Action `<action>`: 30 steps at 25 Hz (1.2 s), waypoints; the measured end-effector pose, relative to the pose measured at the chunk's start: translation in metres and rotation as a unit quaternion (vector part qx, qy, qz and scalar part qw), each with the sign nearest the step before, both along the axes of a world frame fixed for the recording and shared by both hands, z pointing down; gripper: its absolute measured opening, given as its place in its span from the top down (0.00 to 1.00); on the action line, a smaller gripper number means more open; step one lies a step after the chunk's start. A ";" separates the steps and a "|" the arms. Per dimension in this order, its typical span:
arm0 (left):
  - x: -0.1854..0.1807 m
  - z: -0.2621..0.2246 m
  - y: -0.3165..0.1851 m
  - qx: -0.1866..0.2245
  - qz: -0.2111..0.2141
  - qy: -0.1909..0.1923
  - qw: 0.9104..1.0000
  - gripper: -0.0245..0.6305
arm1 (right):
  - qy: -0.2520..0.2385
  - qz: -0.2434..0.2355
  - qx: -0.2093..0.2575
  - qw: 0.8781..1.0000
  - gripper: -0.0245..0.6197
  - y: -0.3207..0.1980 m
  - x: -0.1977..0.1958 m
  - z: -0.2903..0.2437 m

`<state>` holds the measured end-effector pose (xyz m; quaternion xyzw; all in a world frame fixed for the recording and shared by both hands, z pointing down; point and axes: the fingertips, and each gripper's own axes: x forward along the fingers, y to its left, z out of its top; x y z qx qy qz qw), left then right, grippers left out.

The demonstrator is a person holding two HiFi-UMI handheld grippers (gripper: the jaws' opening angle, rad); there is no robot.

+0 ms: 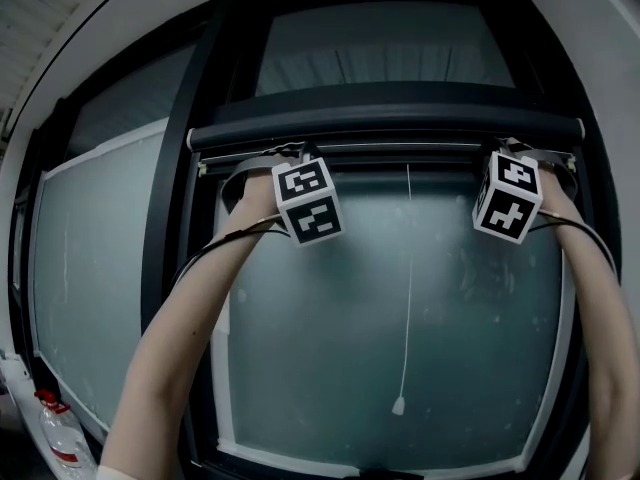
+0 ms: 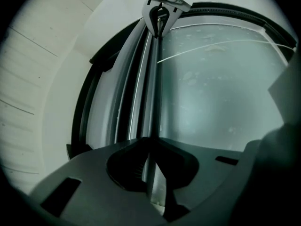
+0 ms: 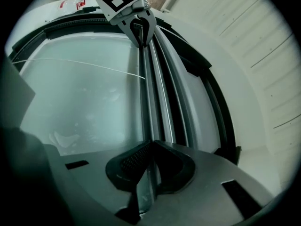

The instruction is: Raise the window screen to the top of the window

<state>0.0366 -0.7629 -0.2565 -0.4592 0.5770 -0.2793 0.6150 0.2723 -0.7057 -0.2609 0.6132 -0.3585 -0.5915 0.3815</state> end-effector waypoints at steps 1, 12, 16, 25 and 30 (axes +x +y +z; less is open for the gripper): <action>-0.001 -0.004 0.000 0.002 0.001 -0.001 1.000 0.93 | 0.001 0.001 0.006 1.000 0.93 -0.001 -0.001 -0.004; -0.002 -0.031 0.005 0.030 0.057 0.042 0.997 0.92 | -0.043 -0.051 0.031 0.997 0.92 0.001 0.001 -0.032; -0.005 -0.034 0.010 0.024 0.113 0.075 0.990 0.90 | -0.055 -0.080 0.035 0.995 0.91 0.008 0.002 -0.033; 0.017 0.059 0.055 -0.002 0.360 0.276 0.891 0.92 | -0.273 -0.342 0.085 0.895 0.90 0.052 -0.013 0.037; 0.041 0.210 0.072 -0.061 0.430 0.396 0.809 0.92 | -0.426 -0.498 0.043 0.754 0.90 0.081 -0.003 0.188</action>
